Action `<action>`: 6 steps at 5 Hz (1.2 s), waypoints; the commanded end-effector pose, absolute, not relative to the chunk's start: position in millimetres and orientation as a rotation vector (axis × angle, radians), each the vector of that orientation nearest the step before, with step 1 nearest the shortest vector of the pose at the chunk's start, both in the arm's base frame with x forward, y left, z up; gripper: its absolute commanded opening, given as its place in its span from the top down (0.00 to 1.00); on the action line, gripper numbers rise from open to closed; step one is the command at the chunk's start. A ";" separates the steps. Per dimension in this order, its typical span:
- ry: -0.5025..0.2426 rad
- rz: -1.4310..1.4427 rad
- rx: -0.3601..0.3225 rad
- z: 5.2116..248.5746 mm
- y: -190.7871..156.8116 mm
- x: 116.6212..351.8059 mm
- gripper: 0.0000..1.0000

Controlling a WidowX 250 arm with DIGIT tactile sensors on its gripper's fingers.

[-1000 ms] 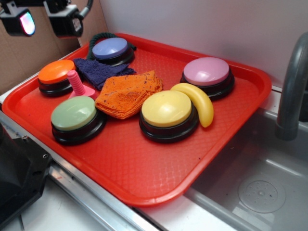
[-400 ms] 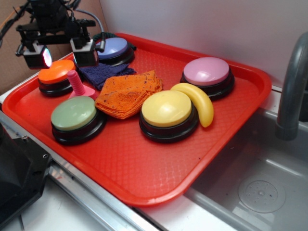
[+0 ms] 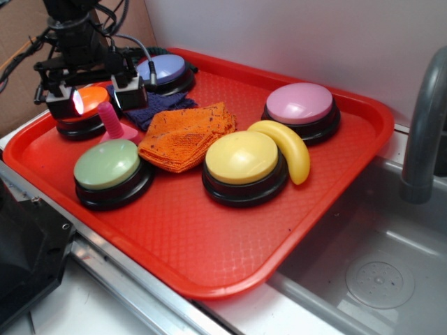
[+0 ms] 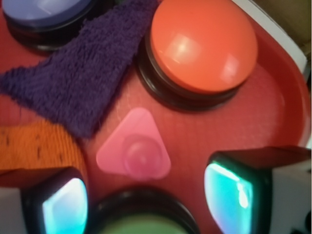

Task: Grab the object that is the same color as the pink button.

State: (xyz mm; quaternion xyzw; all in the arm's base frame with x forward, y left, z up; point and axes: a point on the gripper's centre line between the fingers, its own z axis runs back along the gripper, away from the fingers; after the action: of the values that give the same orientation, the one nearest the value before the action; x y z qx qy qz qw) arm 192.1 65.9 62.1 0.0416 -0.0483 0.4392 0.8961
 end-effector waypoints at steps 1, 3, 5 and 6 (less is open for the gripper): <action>-0.127 0.932 0.074 52.0 74.9 197.4 0.05; -0.119 0.922 0.044 53.6 75.1 197.8 1.00; -0.154 0.721 0.033 85.1 58.1 205.1 1.00; -0.145 0.575 0.047 111.3 45.2 208.8 1.00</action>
State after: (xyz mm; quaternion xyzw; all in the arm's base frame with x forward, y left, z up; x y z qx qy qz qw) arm 203.3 39.6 96.5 0.0290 -0.0385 0.2897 0.9559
